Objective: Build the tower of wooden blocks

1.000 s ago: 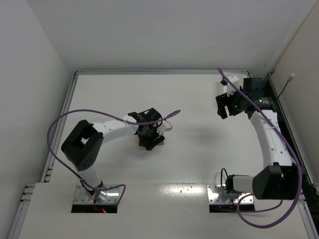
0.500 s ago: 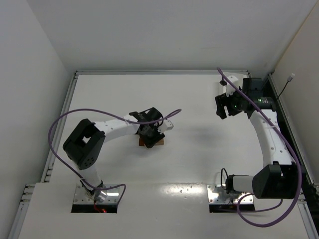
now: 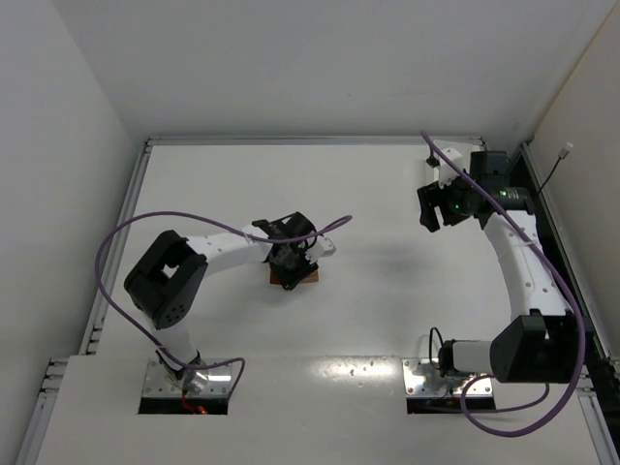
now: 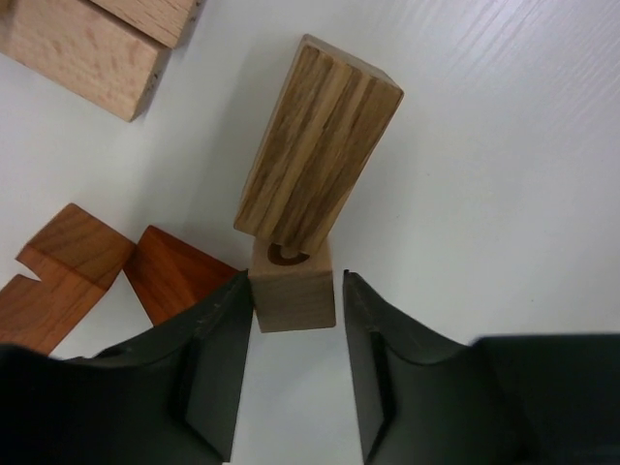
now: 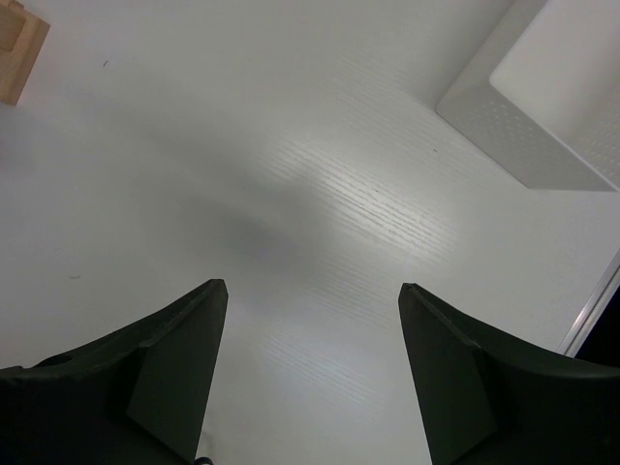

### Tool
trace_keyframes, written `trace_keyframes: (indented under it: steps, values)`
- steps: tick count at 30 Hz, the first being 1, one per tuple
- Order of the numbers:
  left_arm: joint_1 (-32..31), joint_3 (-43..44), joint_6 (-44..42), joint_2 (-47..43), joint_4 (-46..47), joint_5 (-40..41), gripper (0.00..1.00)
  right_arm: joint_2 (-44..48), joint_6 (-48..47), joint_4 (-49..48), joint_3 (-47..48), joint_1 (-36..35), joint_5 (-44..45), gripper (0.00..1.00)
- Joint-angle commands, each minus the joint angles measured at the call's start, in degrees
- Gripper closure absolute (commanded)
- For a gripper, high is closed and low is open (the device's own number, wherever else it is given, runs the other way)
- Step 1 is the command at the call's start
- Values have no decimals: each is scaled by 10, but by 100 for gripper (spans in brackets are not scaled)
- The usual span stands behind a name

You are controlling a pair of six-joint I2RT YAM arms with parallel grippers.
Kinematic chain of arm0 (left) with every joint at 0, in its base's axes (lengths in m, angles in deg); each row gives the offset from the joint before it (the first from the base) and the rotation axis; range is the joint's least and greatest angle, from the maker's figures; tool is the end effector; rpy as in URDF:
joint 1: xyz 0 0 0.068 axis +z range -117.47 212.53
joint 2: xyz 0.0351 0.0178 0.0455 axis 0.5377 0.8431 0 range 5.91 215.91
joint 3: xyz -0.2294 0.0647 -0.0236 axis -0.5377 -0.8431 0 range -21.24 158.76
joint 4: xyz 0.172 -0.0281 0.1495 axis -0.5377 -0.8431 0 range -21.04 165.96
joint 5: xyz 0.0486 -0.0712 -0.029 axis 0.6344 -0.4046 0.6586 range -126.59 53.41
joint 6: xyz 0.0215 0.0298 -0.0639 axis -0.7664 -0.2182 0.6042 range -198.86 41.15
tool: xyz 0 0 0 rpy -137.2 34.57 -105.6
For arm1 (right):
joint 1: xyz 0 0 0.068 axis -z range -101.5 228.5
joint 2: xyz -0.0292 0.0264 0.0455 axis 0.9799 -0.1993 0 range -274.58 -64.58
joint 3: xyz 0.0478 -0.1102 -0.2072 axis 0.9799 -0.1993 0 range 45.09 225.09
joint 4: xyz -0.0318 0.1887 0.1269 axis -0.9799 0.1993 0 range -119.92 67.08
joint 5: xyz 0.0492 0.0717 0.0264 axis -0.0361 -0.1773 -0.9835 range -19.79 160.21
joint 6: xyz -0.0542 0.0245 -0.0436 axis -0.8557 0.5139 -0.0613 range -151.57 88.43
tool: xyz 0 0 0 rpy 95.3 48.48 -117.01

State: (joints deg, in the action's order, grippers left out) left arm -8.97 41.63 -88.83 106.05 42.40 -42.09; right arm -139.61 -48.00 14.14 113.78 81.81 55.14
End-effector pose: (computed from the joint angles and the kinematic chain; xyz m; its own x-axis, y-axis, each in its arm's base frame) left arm 0.2274 -0.2091 0.1316 -0.5784 0.7419 -0.3392 0.7953 0.6053 -0.0322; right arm 0.2624 0.0008 0.2687 -0.7068 -0.2326 -0.6681 -0.3228 0.9464 0.0120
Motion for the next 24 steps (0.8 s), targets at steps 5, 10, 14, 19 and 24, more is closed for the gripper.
trace_keyframes:
  steps: [5, 10, 14, 19, 24]
  values:
    - [11, -12, 0, -6, 7, 5, 98, -1, 9, -12, 15, 3, -12, 31]
    - [22, 9, -16, -51, -18, 7, 100, -6, 9, -12, 15, 3, -17, 31]
    - [22, 16, -50, -136, -23, 12, 100, -6, 9, -12, 15, 3, -35, 31]
    - [22, 36, -89, -179, -11, 12, 100, -6, 9, -24, 9, 3, -45, 31]
    - [42, 155, -50, -81, -96, 2, 100, -20, 9, -24, 27, -2, -45, 31]
